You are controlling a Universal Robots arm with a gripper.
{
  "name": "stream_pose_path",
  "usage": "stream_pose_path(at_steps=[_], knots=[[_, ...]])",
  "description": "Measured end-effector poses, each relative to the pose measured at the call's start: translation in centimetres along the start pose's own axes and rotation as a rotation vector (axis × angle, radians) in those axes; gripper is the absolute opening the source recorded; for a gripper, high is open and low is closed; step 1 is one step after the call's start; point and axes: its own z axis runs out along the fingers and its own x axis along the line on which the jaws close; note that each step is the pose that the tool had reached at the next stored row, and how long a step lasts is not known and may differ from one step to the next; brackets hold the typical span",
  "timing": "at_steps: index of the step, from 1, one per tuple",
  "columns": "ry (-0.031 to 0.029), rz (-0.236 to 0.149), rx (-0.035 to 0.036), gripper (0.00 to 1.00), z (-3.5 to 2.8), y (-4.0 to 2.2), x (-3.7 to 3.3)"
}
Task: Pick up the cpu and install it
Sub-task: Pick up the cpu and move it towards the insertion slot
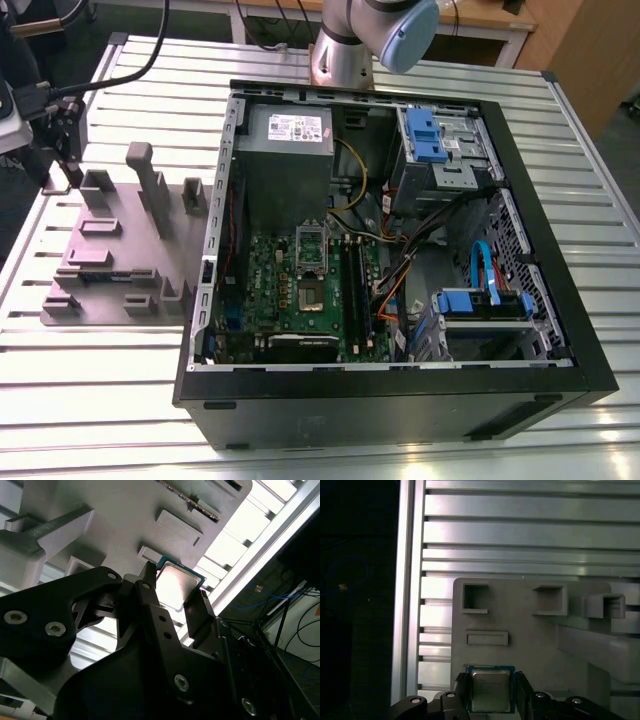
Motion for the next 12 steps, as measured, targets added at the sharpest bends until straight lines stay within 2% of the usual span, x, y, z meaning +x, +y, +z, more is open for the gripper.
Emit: stream_pose_path(at_steps=[12], knots=[[-0.0001, 0.000, -0.0001, 0.47, -0.65, 0.03, 0.01]])
